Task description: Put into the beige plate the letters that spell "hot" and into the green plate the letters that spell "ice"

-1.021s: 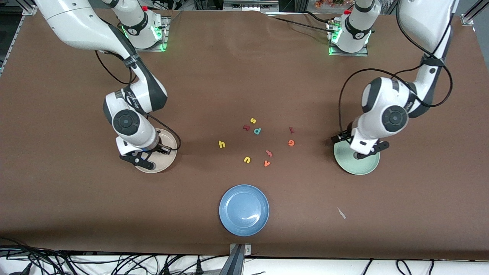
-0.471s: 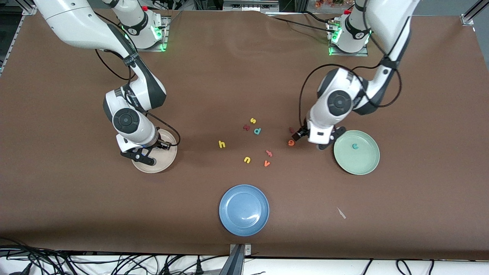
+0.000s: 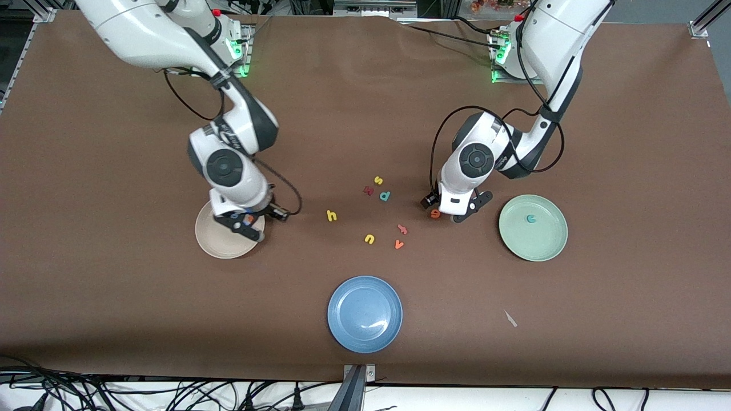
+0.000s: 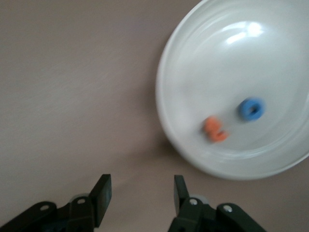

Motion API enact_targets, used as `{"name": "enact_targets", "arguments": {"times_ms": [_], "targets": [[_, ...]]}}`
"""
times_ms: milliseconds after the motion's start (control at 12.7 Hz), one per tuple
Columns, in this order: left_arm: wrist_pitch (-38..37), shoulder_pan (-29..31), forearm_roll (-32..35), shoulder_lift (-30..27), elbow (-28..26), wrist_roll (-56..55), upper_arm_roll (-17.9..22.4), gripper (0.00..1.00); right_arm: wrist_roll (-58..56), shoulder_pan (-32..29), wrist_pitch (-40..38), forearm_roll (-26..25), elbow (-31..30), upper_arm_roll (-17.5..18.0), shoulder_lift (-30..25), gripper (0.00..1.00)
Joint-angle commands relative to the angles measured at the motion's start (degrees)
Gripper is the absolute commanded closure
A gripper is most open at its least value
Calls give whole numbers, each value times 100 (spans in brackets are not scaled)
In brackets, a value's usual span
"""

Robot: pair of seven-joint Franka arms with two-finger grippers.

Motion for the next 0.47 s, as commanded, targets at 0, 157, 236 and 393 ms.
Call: {"name": "enact_targets", "arguments": {"times_ms": [0,157,236,393], "targets": [[99,-44,184,140,77,-101,27,34,985,352,-78,-294,700,-20,530,39],[99,-52,184,149,86,-101,27,50,1611,571,-122,-541,1096,-29,793,39],[99,-61,184,140,86,-101,27,52,1813,694,-174,-542,1254,-29,891,39],[99,-149,184,149,77,-153,27,66,2148,835,-175,-551,1527,-29,1101,39]]}}
